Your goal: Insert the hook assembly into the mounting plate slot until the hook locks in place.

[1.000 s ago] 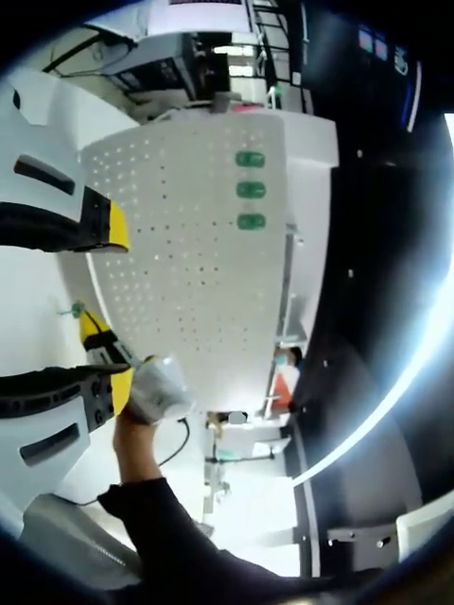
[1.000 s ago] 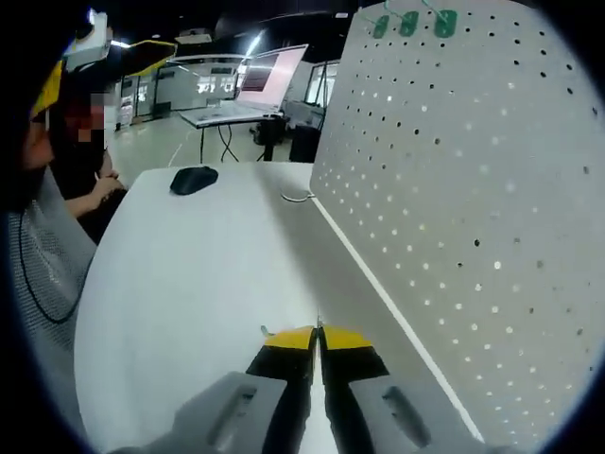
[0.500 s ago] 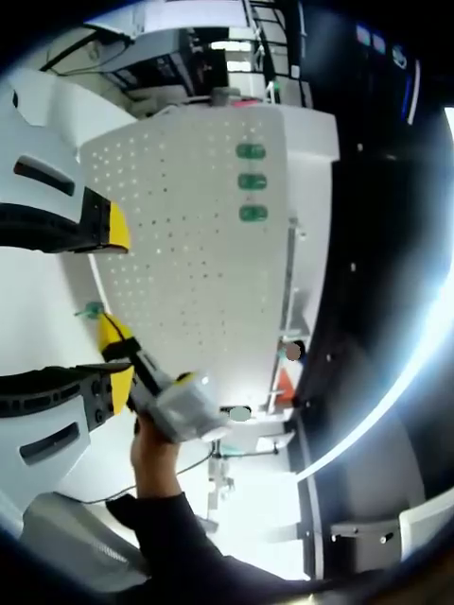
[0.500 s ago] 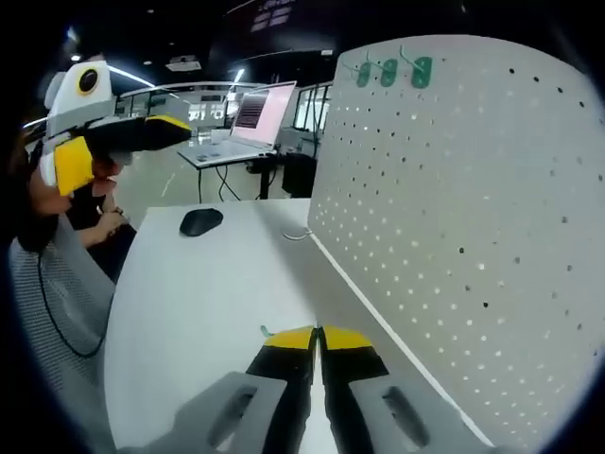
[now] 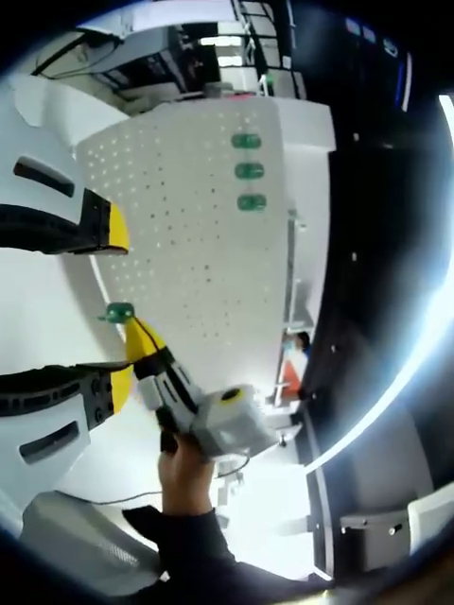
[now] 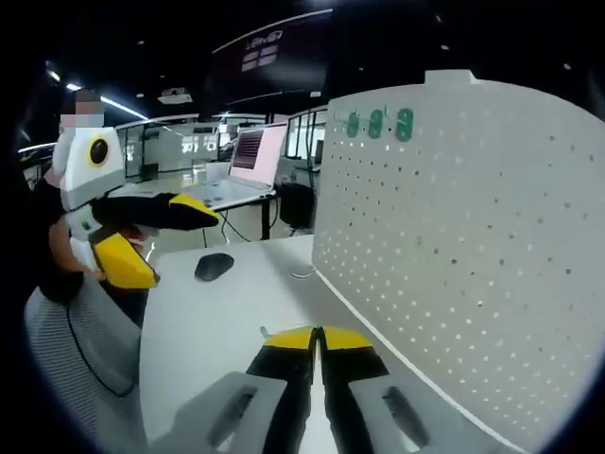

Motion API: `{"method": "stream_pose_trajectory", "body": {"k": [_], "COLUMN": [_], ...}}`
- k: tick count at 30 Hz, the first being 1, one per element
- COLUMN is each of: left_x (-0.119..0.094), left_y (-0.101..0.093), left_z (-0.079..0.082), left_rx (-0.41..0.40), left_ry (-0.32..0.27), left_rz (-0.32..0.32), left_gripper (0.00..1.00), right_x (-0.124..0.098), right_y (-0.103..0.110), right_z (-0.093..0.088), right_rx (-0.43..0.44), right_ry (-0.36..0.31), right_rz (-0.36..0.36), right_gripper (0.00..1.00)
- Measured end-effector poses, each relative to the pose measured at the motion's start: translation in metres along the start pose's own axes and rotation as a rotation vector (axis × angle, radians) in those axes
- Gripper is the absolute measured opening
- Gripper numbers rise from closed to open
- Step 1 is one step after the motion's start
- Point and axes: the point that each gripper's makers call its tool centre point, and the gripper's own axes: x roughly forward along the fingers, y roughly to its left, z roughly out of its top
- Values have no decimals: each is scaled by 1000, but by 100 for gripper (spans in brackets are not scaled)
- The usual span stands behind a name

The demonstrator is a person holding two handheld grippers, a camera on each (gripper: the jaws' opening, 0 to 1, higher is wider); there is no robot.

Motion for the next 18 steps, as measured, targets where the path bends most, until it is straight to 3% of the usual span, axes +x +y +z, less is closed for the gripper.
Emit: {"method": "stream_pose_trajectory", "body": {"k": [18], "left_x": [-1], "left_y": [-2], "left_z": [1], "left_rx": [36], "left_ry": [0], "left_rz": [0], "left_gripper": [41], "right_x": [-7], "right_y": [43], "right_z": [44], "right_rx": [30], "right_ry": [-96], "right_rz": [74], "right_gripper": [0]}}
